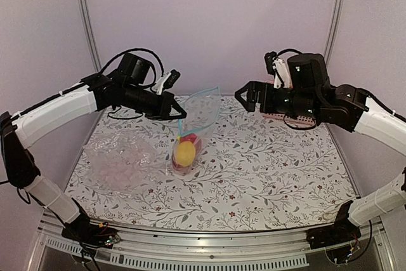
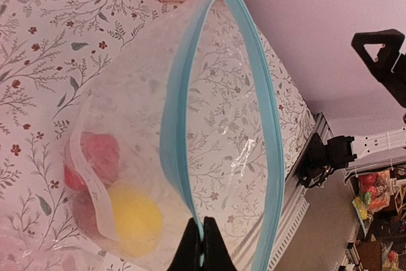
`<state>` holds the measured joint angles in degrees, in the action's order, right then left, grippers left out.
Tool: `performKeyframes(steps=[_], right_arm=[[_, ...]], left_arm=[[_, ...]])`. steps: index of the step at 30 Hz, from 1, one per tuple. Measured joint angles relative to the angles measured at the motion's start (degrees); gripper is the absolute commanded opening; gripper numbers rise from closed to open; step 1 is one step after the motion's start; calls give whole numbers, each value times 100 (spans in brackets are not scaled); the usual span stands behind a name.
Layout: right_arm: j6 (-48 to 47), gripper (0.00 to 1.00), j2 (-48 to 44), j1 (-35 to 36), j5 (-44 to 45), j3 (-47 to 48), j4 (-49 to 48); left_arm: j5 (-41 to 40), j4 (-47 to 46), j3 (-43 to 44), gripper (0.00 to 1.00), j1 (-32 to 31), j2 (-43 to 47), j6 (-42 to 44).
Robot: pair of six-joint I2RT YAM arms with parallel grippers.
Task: Place the food in the zip-top bag and seal the zipper
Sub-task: Pass from the right arm to the left, then pick up the fake fruit from the bin.
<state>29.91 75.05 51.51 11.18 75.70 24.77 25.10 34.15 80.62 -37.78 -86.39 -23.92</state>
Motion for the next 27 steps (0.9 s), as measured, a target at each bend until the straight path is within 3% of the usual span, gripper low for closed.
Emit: performKeyframes(steps=[4, 10, 27], right_arm=[[-256, 99, -271, -332, 485, 216, 629], [-632, 99, 140, -1305, 852, 656, 1427], [-1307, 92, 2879, -3696, 682, 1827, 1775]], left_arm=[[133, -48, -22, 0, 181, -210, 133], [103, -212, -365, 0, 382, -188, 240], [-269, -170, -400, 0, 396, 98, 407]])
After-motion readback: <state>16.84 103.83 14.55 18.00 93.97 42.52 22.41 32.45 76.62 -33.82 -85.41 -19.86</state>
